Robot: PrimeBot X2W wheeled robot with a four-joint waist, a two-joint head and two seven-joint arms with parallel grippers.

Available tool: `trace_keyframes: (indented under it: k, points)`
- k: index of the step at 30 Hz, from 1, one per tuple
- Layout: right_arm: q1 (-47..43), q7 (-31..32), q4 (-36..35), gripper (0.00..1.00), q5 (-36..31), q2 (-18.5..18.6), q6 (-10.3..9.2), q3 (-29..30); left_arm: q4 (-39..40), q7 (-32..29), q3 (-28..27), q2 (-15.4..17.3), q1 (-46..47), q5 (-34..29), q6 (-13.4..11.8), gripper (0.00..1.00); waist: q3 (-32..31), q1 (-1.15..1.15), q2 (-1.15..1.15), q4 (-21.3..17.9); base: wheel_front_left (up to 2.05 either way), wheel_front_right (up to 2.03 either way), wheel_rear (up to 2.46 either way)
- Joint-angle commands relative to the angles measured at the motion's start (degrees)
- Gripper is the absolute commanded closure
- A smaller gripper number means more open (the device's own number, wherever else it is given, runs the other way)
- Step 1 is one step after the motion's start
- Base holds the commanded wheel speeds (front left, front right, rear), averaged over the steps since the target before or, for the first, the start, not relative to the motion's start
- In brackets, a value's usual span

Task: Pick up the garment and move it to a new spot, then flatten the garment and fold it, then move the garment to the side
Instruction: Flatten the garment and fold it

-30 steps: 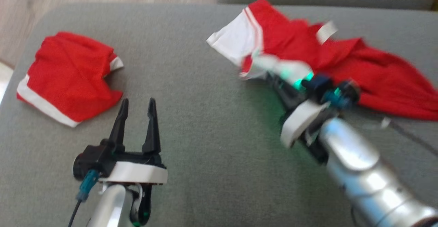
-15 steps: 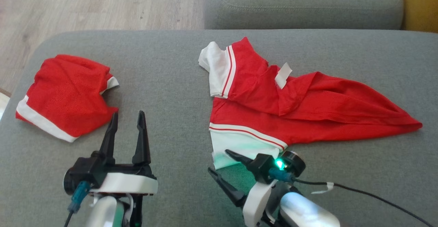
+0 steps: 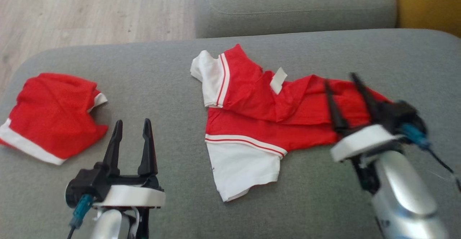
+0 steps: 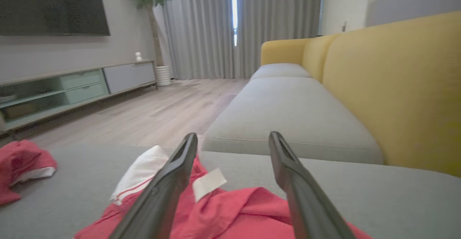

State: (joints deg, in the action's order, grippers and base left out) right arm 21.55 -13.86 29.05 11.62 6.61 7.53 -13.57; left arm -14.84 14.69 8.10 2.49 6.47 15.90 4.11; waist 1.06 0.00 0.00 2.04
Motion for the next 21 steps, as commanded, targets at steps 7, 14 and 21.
trace_keyframes:
  k: [7, 14, 21]
  points:
    - [-6.8, -1.1, -7.9, 0.0, -3.2, -2.3, -0.04, 8.3, 3.6, 0.3, -1.1, 0.4, 0.4, 0.8, -0.1, 0.0, 0.6, 0.0, 0.0, -2.7, 0.0, 0.0, 0.0]
    - [-13.3, -1.1, -13.1, 0.0, -3.1, -3.6, -0.04, 10.6, 4.0, 0.3, -0.5, 0.4, -0.9, 1.0, -0.1, 0.0, 1.2, 0.0, 0.0, -4.8, 0.0, 0.0, 0.0]
    - [-13.5, -1.1, -14.5, 0.0, -1.9, -3.7, -0.04, 9.3, 4.3, 0.3, 0.2, 0.4, 0.0, 0.8, 0.0, 0.0, 2.6, 0.0, 0.0, -4.8, 0.0, 0.0, 0.0]
